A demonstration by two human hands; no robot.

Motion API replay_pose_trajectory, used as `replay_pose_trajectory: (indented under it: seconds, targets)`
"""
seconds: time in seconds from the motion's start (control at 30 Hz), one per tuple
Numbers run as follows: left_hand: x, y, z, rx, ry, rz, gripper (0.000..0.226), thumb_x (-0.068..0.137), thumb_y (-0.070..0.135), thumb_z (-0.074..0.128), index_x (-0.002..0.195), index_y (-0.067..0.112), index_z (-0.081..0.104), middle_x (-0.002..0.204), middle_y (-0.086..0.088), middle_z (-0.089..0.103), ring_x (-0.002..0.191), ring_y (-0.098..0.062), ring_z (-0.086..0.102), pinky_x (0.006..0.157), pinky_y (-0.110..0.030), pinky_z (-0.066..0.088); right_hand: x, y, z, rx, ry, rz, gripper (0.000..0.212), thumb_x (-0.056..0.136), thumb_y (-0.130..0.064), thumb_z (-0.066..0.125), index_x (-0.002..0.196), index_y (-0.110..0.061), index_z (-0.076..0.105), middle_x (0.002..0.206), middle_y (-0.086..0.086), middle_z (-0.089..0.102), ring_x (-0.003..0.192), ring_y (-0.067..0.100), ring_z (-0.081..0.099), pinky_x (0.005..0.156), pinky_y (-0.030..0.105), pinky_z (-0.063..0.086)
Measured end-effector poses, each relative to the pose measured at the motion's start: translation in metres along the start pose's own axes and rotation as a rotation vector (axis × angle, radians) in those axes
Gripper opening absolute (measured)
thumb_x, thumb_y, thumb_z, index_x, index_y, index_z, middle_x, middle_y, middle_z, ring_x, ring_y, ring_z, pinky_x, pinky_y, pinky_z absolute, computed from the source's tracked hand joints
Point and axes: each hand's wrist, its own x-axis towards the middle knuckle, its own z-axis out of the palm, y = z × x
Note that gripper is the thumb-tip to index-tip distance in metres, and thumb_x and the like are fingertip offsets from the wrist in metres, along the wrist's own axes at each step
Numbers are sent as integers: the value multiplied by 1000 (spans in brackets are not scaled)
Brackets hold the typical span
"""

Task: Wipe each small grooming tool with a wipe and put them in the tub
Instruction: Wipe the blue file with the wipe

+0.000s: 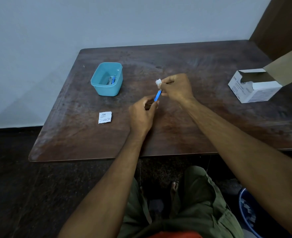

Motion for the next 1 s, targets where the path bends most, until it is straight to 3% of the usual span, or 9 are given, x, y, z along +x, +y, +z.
replay_pose_trajectory:
  seconds: [0.1, 0.17, 0.3, 0.43, 0.63, 0.73, 0.8, 0.9, 1.0]
  targets:
    - [-3, 0, 0, 119, -8, 65, 19, 87, 21, 66, 103, 13, 74, 91, 1, 76, 80, -5, 70, 77, -22, 56, 0, 0, -1, -50, -18, -6, 21, 81, -22, 76, 62, -22, 66, 69, 7, 72, 65, 17, 72, 68, 36, 61]
    - [-2, -1, 1, 141, 0, 66, 16, 88, 22, 63, 92, 13, 75, 81, 2, 75, 74, -6, 71, 72, -26, 57, -1, -1, 0, -55, -37, -1, 19, 80, -22, 75, 64, -22, 66, 70, 7, 72, 66, 18, 72, 68, 37, 61]
    - [5, 1, 0, -174, 85, -239, 13, 90, 9, 61, 82, 7, 72, 71, -2, 72, 65, -7, 70, 64, -21, 56, -11, 1, -1, 68, 18, -74, 11, 82, -18, 72, 73, -22, 70, 73, -2, 71, 69, 12, 69, 63, 34, 59]
    - [8, 5, -3, -429, 112, -432, 14, 94, 8, 57, 96, 1, 69, 79, -12, 73, 67, -17, 71, 67, -23, 58, -22, 11, -8, -291, 167, -514, 12, 86, -18, 66, 92, -17, 77, 82, -6, 68, 77, 12, 64, 69, 32, 54]
    - [7, 5, -6, -427, 72, -433, 20, 96, 12, 55, 97, 1, 72, 83, -3, 74, 72, -7, 71, 67, -20, 55, -38, 16, 18, -679, -57, -728, 36, 92, -28, 43, 100, -7, 71, 95, 9, 62, 83, 28, 60, 64, 38, 52]
    - [6, 3, -10, -464, 40, -444, 21, 97, 11, 54, 99, 0, 71, 82, -1, 73, 74, -5, 70, 66, -17, 54, -37, 12, 25, -774, -77, -728, 14, 92, -16, 57, 94, -5, 65, 90, 10, 61, 79, 27, 57, 64, 39, 50]
    - [8, 0, -10, -529, 21, -469, 19, 97, 11, 54, 102, 1, 69, 84, -4, 73, 78, -9, 71, 69, -19, 56, -30, 13, 24, -738, -43, -646, 12, 92, -16, 56, 94, -9, 65, 91, 8, 63, 81, 25, 58, 66, 36, 46]
    - [8, 2, -9, -545, 18, -484, 17, 97, 12, 54, 101, 4, 69, 87, -5, 74, 81, -10, 71, 71, -19, 56, -25, 18, 23, -739, -47, -642, 22, 89, 0, 53, 104, -4, 69, 103, 18, 62, 91, 35, 58, 73, 40, 48]
    - [8, 0, -11, -491, 48, -444, 18, 97, 12, 54, 93, 11, 72, 83, 0, 74, 79, -9, 69, 75, -24, 56, -37, 17, 29, -725, -108, -703, 20, 89, -2, 54, 101, -2, 69, 99, 17, 62, 87, 34, 58, 71, 41, 51]
